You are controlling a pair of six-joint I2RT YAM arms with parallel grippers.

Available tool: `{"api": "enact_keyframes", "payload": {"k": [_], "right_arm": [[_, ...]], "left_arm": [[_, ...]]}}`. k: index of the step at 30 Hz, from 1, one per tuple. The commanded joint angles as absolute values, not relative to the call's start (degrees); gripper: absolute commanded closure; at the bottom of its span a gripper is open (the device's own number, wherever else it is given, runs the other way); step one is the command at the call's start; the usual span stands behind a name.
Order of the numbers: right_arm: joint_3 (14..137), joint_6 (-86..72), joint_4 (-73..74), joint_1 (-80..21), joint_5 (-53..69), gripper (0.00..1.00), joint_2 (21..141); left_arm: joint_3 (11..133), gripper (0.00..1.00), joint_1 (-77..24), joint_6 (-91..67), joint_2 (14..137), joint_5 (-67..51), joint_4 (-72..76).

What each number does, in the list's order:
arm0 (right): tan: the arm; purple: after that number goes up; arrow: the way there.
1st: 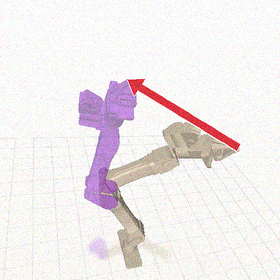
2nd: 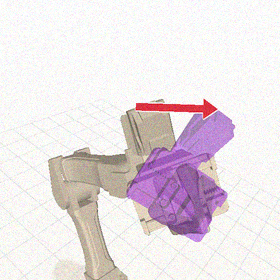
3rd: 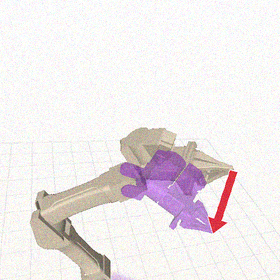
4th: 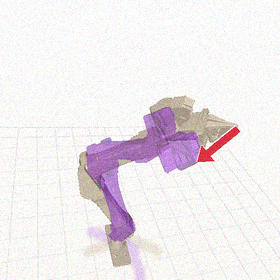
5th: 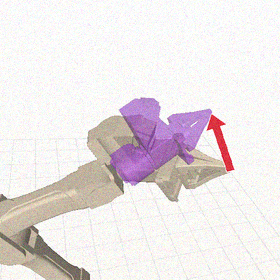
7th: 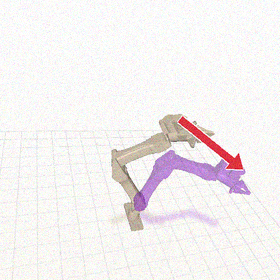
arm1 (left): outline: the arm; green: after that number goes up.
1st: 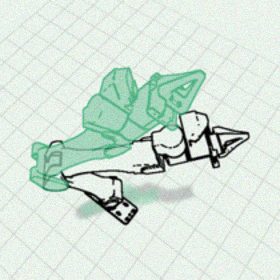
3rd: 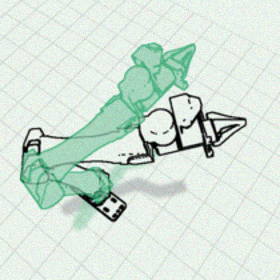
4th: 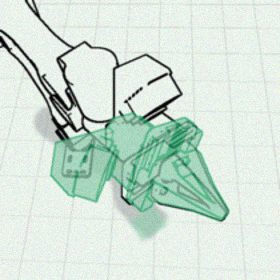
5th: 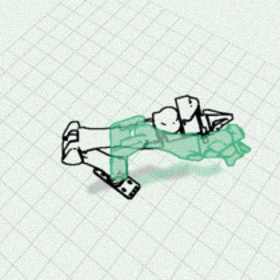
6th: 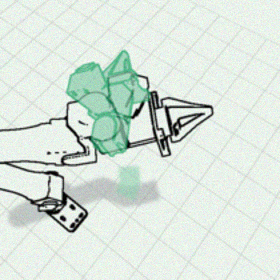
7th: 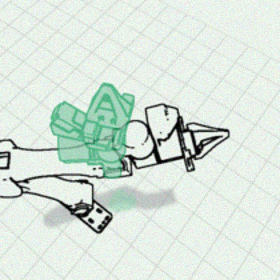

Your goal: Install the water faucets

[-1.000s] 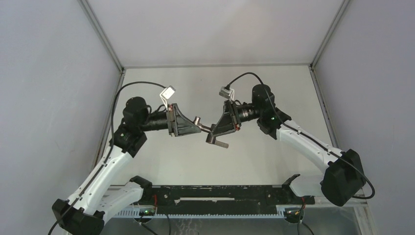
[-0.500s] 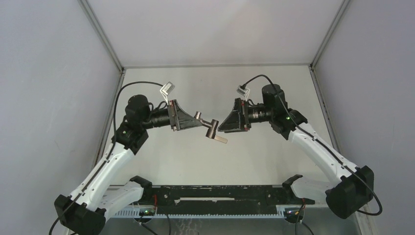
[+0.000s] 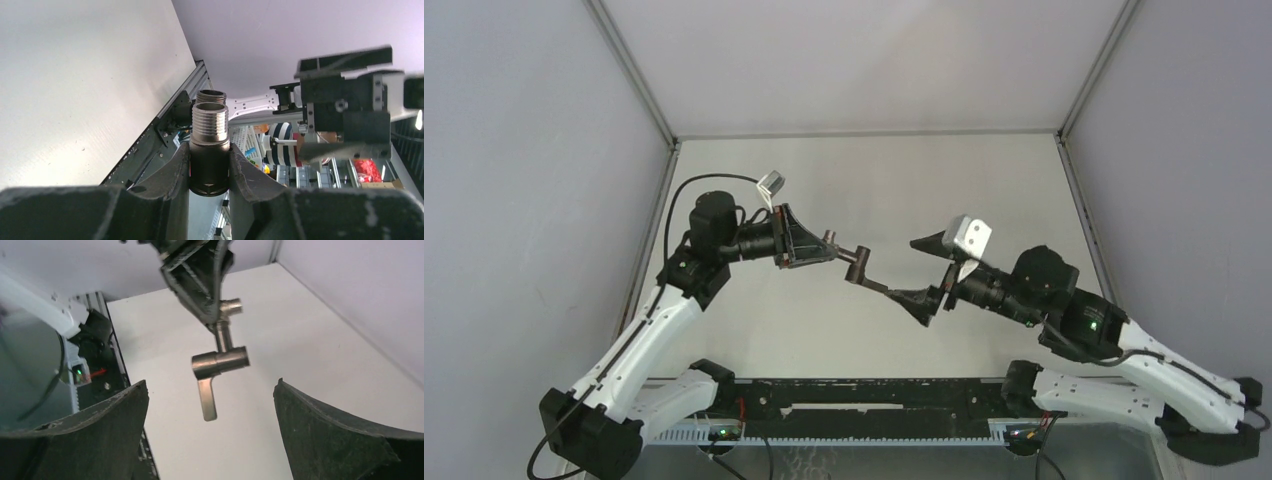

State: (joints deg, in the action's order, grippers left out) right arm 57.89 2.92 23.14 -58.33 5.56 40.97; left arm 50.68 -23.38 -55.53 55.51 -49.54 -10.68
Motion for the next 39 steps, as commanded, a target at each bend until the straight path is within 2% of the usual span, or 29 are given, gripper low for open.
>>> {"api": "enact_keyframes", "payload": {"k": [1, 4, 7, 11, 20, 23, 26, 28, 32, 39], "right_arm": [[54.0, 25.1, 16.5, -72.6, -16.0, 0.0, 43.3], [48.1, 36.5, 6.0, -83.4, -31.2, 0.0, 46.2], [44.4, 44.6, -5.2, -86.9, -41.6, 0.0, 51.4], [42.8, 47.4, -9.5, -87.3, -43.9, 0.0, 56.1], [39.8, 61.1, -30.8, -86.0, -51.9, 0.02, 65.9], [40.0, 58.3, -28.4, -84.9, -49.4, 0.11, 65.7], [40.8, 53.9, -24.0, -84.2, -46.9, 0.33, 64.0], [41.1, 52.0, -19.9, -84.0, -44.4, 0.4, 62.5], [42.9, 47.3, -14.9, -83.8, -41.8, 0.5, 60.4], [45.3, 39.4, -9.5, -81.7, -38.2, 0.6, 56.4]], "left_arm": [[55.2, 1.0, -22.7, -56.9, 55.1, -49.0, -9.2], [55.3, 1.0, -22.5, -56.8, 56.0, -49.3, -10.4], [55.1, 1.0, -22.4, -56.7, 56.2, -49.3, -10.9], [55.2, 1.0, -22.4, -56.4, 56.1, -49.1, -11.2], [55.4, 1.0, -22.4, -56.2, 56.0, -49.6, -11.6], [55.6, 1.0, -22.4, -56.1, 56.1, -49.9, -11.6], [55.7, 1.0, -22.5, -55.6, 56.2, -50.2, -12.1], [55.8, 1.0, -22.4, -55.4, 56.2, -50.3, -12.5], [56.3, 1.0, -22.5, -55.3, 56.7, -50.6, -12.5], [57.0, 1.0, -22.5, -54.4, 57.8, -51.5, -12.9]]}}
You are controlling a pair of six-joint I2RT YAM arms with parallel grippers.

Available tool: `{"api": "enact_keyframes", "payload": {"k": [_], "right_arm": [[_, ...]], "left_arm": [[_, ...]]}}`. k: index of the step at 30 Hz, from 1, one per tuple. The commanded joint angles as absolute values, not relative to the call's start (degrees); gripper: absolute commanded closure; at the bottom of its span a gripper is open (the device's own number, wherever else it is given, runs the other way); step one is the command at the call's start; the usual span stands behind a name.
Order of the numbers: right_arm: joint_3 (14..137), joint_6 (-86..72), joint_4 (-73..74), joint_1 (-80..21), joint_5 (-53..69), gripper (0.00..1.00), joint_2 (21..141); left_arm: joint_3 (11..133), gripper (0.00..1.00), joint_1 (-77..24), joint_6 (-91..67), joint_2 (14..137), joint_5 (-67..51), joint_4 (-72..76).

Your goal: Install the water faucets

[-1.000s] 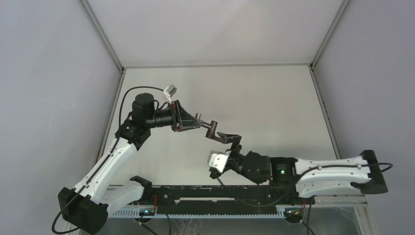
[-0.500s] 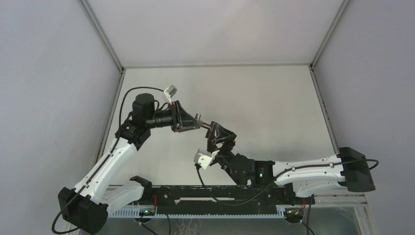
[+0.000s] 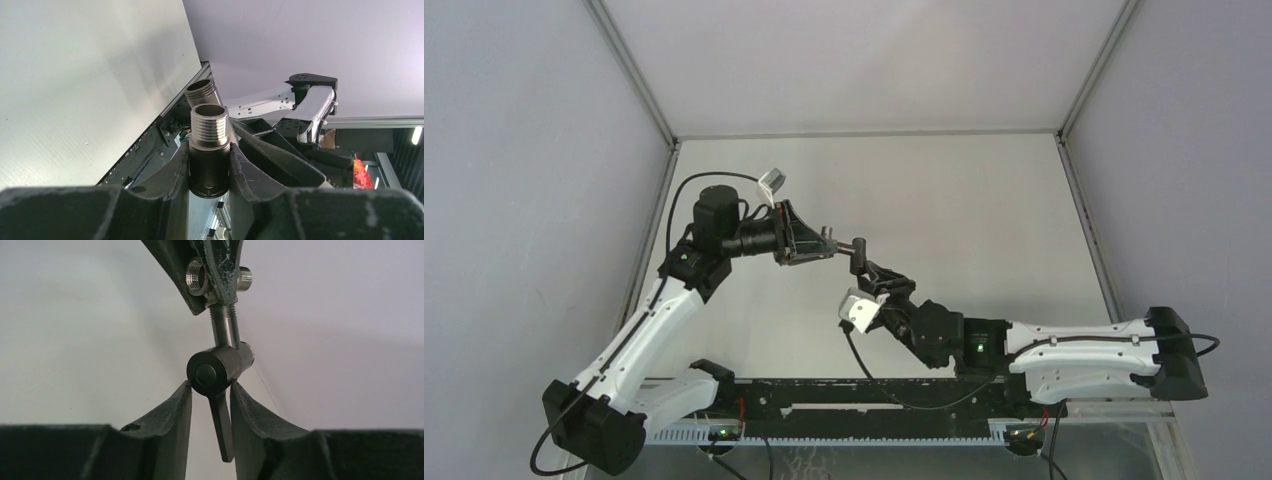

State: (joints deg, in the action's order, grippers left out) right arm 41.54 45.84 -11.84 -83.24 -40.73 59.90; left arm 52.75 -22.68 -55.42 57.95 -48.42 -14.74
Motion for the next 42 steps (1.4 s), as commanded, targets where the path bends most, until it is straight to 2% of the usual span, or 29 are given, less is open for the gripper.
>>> {"api": "enact_keyframes", "payload": {"k": [1, 12, 17, 28, 31, 34, 38, 42], "right_arm": [[45.6, 38.4, -8.4, -81.1, -36.8, 0.61, 55.7], [51.3, 24.4, 4.5, -72.9, -19.6, 0.71, 52.0], [56.1, 15.3, 10.0, -65.3, -6.0, 0.72, 55.0], [60.7, 3.4, 14.4, -55.5, -2.7, 0.75, 60.3], [61.3, 1.8, 15.0, -53.1, -0.7, 0.63, 58.2], [61.3, 2.1, 15.5, -52.6, -0.6, 0.43, 54.7], [58.7, 4.8, 15.5, -52.6, 3.3, 0.27, 51.2], [51.8, 2.6, 8.2, -52.6, 8.1, 0.12, 47.0]], "left_arm": [[57.0, 1.0, -22.5, -54.4, 58.0, -51.7, -12.9], [57.2, 1.0, -22.7, -53.0, 58.7, -52.4, -14.0], [58.3, 1.0, -23.6, -51.8, 59.1, -53.0, -14.0], [59.8, 1.0, -26.2, -48.3, 58.8, -53.4, -17.3], [59.9, 1.0, -26.2, -48.3, 58.4, -53.0, -17.7], [60.1, 1.0, -26.2, -48.2, 58.3, -53.2, -17.8], [60.4, 1.0, -26.2, -48.2, 58.2, -52.8, -17.8], [60.3, 1.0, -26.4, -48.2, 58.2, -52.6, -17.8]]}}
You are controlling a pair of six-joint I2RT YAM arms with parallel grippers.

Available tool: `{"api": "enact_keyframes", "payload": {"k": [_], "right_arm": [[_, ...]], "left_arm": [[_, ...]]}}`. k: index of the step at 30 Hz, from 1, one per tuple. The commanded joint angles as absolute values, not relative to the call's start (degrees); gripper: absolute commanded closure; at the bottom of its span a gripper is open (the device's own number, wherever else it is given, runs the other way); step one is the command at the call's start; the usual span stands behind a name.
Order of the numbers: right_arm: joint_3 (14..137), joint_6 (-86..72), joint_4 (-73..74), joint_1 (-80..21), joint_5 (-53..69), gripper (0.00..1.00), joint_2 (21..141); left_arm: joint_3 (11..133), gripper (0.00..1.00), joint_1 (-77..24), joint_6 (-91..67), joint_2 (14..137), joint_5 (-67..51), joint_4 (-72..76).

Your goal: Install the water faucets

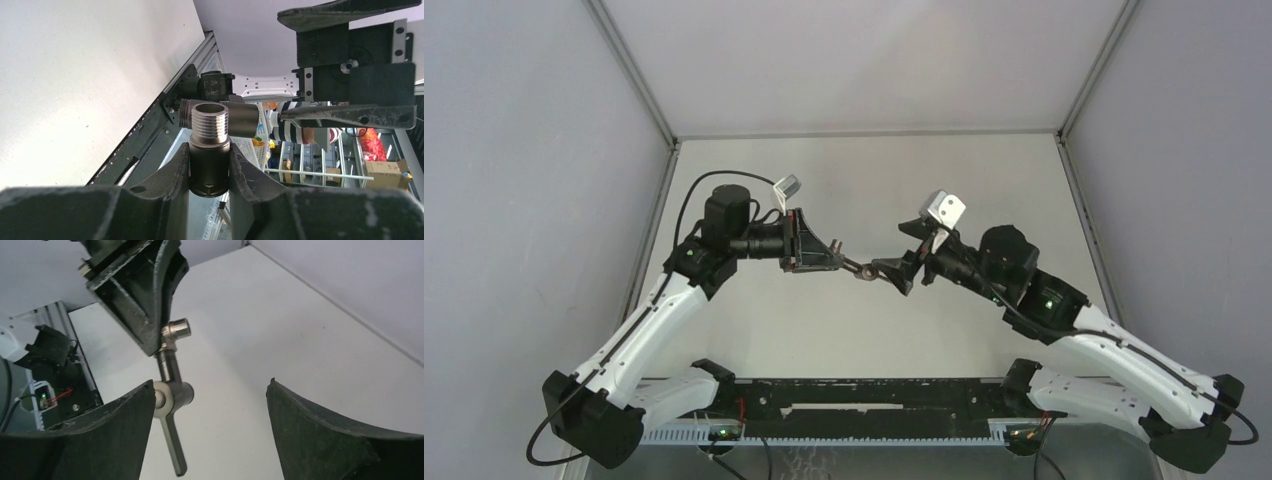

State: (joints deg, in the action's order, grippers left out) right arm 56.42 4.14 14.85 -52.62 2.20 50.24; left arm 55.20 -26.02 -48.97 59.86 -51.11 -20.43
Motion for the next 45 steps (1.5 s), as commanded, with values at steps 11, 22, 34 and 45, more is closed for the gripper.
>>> {"api": "enact_keyframes", "payload": {"k": [11, 22, 34, 45], "right_arm": [[50.2, 0.3, 5.2, -53.7, 12.1, 0.24, 51.4], [52.6, -11.1, 4.1, -45.1, 29.4, 0.82, 53.9], [60.0, -40.2, 3.2, -33.4, 61.8, 0.93, 71.2], [67.1, -24.4, 25.8, -32.9, 34.7, 0.4, 68.9]], "left_arm": [[60.5, 1.0, -26.9, -48.3, 58.4, -52.6, -17.8], [60.9, 1.0, -27.3, -46.4, 58.2, -54.6, -17.8], [63.3, 1.0, -29.8, -41.4, 58.5, -55.0, -21.2], [65.3, 1.0, -30.2, -39.9, 58.6, -52.5, -24.2]]}}
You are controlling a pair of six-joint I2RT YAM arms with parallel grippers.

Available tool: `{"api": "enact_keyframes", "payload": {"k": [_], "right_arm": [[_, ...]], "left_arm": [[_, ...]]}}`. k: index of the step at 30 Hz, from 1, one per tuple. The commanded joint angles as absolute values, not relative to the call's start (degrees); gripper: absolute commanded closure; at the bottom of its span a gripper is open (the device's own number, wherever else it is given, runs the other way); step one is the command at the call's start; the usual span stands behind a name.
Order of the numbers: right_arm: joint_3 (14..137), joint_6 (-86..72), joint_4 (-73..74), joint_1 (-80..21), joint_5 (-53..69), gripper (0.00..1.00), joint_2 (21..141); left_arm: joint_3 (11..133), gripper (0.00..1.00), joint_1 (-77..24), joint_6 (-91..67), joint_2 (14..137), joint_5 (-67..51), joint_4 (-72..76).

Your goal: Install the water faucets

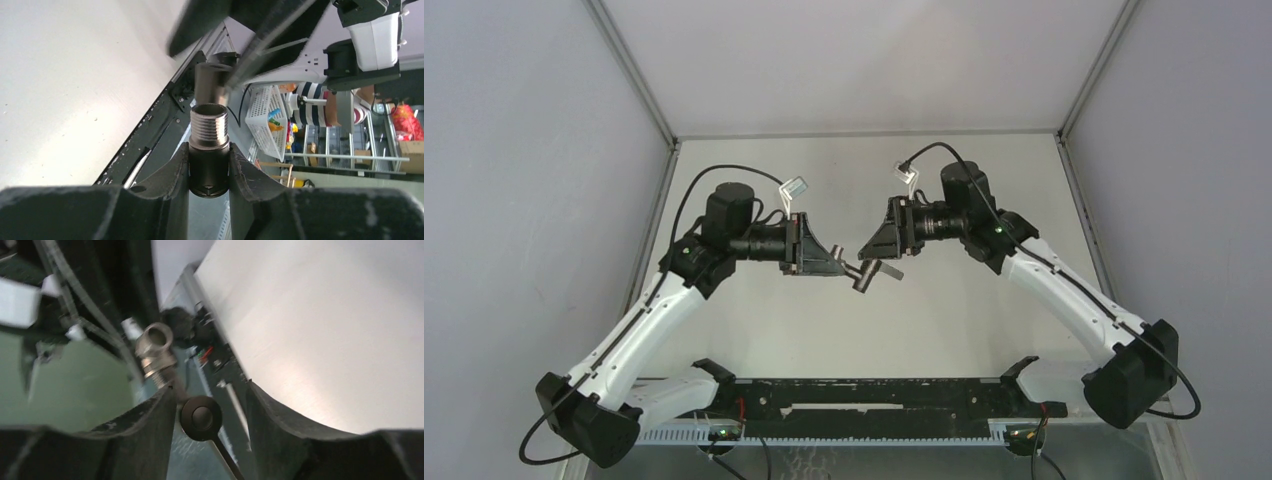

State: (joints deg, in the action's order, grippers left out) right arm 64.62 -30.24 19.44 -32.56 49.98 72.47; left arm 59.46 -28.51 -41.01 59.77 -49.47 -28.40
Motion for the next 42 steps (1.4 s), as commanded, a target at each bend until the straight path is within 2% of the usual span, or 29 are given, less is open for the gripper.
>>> {"api": "enact_keyframes", "payload": {"k": [1, 3, 6, 9, 12, 18, 21, 30, 32, 34, 42], "right_arm": [[67.1, -23.0, 26.5, -33.0, 32.7, 0.35, 67.6], [67.1, -20.4, 28.0, -33.5, 27.1, 0.27, 64.3], [66.9, -14.9, 29.3, -37.3, 17.1, 0.22, 60.3], [64.3, -4.8, 25.9, -46.5, 4.1, 0.18, 56.1], [58.9, 3.1, 19.3, -54.4, -3.8, 0.15, 51.0], [48.9, 10.0, 8.6, -58.8, 5.1, 0.13, 41.7], [47.8, 13.6, 7.2, -63.0, 1.8, 0.12, 42.4], [48.4, 23.9, 4.7, -74.3, -21.8, 0.11, 52.3], [48.4, 25.2, 3.8, -75.0, -23.4, 0.14, 53.7], [48.4, 25.1, 3.2, -75.0, -24.1, 0.21, 54.6], [48.4, 22.1, 2.9, -74.0, -25.2, 0.7, 54.4]], "left_arm": [[65.4, 1.0, -30.2, -39.9, 58.8, -52.2, -24.4], [65.6, 1.0, -30.2, -40.1, 59.0, -52.2, -24.4], [66.0, 1.0, -30.2, -40.5, 59.5, -52.1, -24.2], [66.3, 1.0, -30.2, -40.7, 60.1, -51.9, -24.1], [66.3, 1.0, -30.2, -40.9, 60.7, -51.7, -23.9], [66.3, 1.0, -30.3, -41.5, 61.8, -51.5, -23.3], [66.5, 1.0, -30.3, -41.8, 62.1, -51.3, -23.0], [67.1, 1.0, -30.3, -42.0, 62.8, -51.0, -22.9], [67.1, 1.0, -30.3, -42.1, 62.9, -51.1, -23.0], [67.1, 1.0, -30.3, -42.1, 62.9, -51.2, -22.9], [67.0, 1.0, -30.3, -41.8, 62.1, -51.0, -22.9]]}}
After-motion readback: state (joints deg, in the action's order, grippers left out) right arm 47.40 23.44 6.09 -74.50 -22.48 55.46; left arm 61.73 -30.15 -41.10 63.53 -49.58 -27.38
